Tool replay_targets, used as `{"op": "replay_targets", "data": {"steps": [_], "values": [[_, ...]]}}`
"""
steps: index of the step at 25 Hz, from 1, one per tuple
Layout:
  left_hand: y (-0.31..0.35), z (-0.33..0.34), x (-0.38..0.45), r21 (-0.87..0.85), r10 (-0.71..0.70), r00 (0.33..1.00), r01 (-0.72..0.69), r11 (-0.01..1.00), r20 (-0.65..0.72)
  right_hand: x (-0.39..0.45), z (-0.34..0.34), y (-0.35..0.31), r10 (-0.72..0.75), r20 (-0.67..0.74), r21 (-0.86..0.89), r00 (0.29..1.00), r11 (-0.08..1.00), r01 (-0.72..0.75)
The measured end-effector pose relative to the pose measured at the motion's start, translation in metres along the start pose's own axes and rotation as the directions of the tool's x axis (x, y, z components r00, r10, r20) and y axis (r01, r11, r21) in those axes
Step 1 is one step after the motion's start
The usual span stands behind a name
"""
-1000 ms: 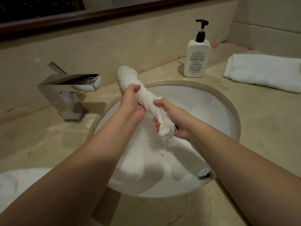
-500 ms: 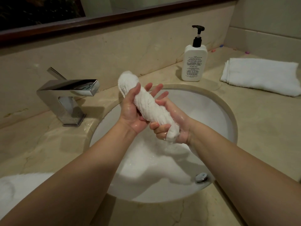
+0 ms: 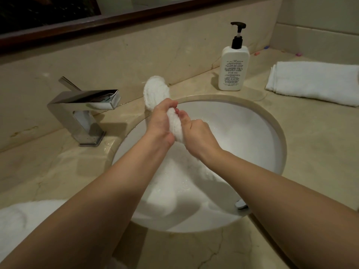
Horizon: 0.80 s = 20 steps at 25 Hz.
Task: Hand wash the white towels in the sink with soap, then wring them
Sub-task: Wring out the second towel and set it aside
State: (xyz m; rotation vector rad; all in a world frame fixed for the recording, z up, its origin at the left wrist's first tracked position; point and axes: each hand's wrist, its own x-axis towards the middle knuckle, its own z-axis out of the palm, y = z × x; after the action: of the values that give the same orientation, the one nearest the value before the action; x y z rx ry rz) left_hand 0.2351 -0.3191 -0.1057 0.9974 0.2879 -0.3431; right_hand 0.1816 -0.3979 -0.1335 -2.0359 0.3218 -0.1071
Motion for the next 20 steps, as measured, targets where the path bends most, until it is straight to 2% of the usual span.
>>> {"op": "replay_targets", "data": {"steps": [4,8,12,14,16,17,19,20], "values": [[0.001,-0.001,-0.002,-0.032,-0.096,0.995,0.095,0.995,-0.034,-0.002,0.003,0.002,-0.075,-0.047,-0.07,0.996,0.995,0.072],[0.0,-0.001,-0.005,-0.065,-0.069,0.995,0.065,0.996,-0.068,0.002,0.004,0.004,-0.098,-0.073,-0.16,0.992,0.983,0.086],[-0.009,-0.001,-0.008,0.021,-0.118,0.992,0.119,0.993,-0.052,0.005,0.0,0.009,-0.205,-0.083,-0.41,0.975,0.899,0.154],[-0.01,-0.002,-0.007,0.037,-0.114,0.993,0.115,0.993,-0.039,0.008,-0.005,0.01,-0.176,-0.068,-0.322,0.982,0.936,0.145],[-0.004,-0.005,-0.003,0.005,-0.091,0.994,0.092,0.996,-0.058,0.011,-0.011,0.008,-0.032,-0.066,-0.022,0.997,0.999,0.03],[0.001,-0.008,0.0,-0.025,-0.078,0.994,0.076,0.997,-0.083,0.011,-0.015,0.008,0.09,-0.013,0.122,0.996,0.989,-0.088],[0.007,-0.017,0.01,-0.076,-0.049,0.991,0.04,0.996,-0.123,0.008,-0.022,0.011,0.285,0.236,0.23,0.929,0.912,-0.339],[0.007,-0.02,0.013,-0.08,-0.039,0.991,0.029,0.996,-0.129,0.006,-0.022,0.012,0.325,0.358,0.251,0.875,0.869,-0.426]]}}
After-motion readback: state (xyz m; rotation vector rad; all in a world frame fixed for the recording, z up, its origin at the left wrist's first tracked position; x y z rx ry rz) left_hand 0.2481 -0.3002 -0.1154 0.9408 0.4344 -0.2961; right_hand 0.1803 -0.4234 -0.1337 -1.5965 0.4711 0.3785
